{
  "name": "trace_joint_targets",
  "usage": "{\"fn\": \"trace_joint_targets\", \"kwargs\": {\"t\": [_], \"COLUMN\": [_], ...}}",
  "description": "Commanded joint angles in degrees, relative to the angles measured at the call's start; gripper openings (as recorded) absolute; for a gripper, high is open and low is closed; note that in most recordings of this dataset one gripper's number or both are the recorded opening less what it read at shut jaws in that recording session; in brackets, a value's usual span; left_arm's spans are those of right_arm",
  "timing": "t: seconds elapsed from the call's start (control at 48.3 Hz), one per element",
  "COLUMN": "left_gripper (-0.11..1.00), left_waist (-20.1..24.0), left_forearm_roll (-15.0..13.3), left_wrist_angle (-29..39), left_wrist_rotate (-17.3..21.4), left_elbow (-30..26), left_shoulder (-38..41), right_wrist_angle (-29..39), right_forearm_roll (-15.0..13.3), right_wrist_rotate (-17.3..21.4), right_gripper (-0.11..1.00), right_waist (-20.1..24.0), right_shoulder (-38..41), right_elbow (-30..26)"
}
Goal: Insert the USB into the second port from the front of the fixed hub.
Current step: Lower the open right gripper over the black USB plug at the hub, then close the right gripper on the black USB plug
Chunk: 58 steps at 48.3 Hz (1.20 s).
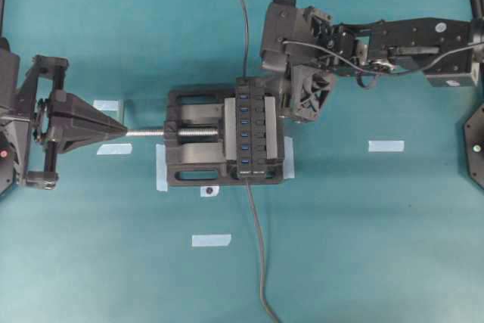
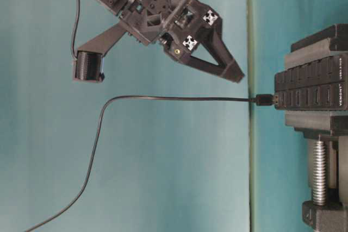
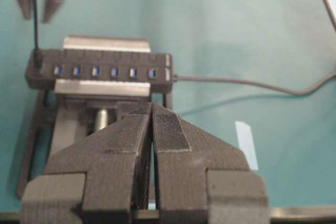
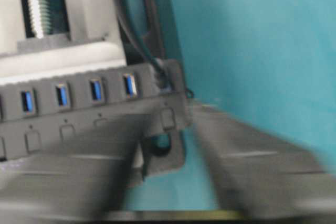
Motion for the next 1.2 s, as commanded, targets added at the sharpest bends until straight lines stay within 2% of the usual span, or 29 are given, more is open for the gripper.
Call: {"fn": "trace_joint_targets", "kwargs": {"t": [0.0,0.062,0.104,0.269,0.642,1.181], "left_gripper": [0.0,0.0,0.0,0.0,0.0,0.0], "left_waist": [-0.18,-0.18,-0.18,-0.18,-0.18,-0.18], "left_forearm_roll": [0.09,0.09,0.09,0.09,0.09,0.09], "left_wrist_angle": [-0.26,-0.26,-0.26,-0.26,-0.26,-0.26], "left_wrist_rotate": [0.0,0.0,0.0,-0.18,-0.18,-0.18], "left_elbow": [-1.14,-1.14,-1.14,-1.14,-1.14,-0.97], "left_shoulder": [0.0,0.0,0.09,0.0,0.0,0.0], "right_wrist_angle": [-1.23,-1.76,-1.93,-2.11,-1.93,-1.58], "right_forearm_roll": [0.09,0.09,0.09,0.18,0.18,0.0], "right_wrist_rotate": [-0.09,-0.09,-0.18,-0.18,-0.26,-0.26], "right_gripper": [0.67,0.82,0.86,0.82,0.81,0.81], "right_waist": [0.35,0.35,0.44,0.7,0.97,0.97], "right_shoulder": [-0.18,0.26,0.7,2.11,5.36,5.89], "right_elbow": [-1.49,-1.76,-2.02,-3.25,-5.89,-5.71]}}
